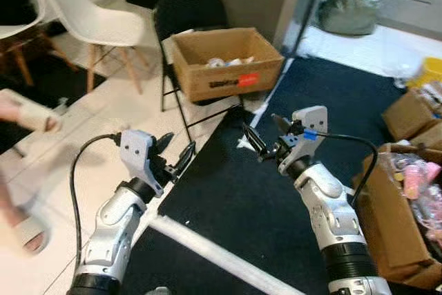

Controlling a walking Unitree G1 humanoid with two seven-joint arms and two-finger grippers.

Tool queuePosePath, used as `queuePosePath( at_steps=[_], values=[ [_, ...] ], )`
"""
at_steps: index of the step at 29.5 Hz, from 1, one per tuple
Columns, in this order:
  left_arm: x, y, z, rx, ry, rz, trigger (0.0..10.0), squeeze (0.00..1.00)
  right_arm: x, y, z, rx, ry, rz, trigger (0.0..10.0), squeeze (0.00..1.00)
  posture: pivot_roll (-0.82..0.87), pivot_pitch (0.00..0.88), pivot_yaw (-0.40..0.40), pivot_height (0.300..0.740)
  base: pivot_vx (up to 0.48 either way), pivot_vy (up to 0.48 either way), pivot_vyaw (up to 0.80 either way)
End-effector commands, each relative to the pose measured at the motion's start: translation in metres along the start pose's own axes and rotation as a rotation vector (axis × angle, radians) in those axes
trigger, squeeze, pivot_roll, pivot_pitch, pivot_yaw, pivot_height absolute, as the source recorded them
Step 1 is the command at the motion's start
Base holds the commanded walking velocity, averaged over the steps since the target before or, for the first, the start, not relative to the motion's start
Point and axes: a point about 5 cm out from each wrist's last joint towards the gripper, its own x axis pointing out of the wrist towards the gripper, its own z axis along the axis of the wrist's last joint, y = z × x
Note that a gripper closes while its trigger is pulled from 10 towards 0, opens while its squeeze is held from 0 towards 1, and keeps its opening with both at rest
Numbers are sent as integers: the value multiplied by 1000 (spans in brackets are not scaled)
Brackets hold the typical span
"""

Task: Picking trash to rubbish bin

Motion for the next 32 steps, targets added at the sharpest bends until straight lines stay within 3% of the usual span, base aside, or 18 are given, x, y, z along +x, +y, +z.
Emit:
queuePosePath(
  at_steps=[1,14,32],
  values=[
    [2,-4,-1,7,7,-21,10000,0,-2,-2,-2,16,7,-11,10000,0,10,0,-39,740,-368,0,0],
    [4,-5,0,-11,-7,-43,10000,0,-1,-1,-4,16,22,-4,10000,0,2,0,-37,740,-49,0,-74],
    [3,-5,3,-15,-14,-60,10000,0,0,0,-5,26,33,3,10000,0,-1,0,-33,740,0,0,-800]
  ],
)
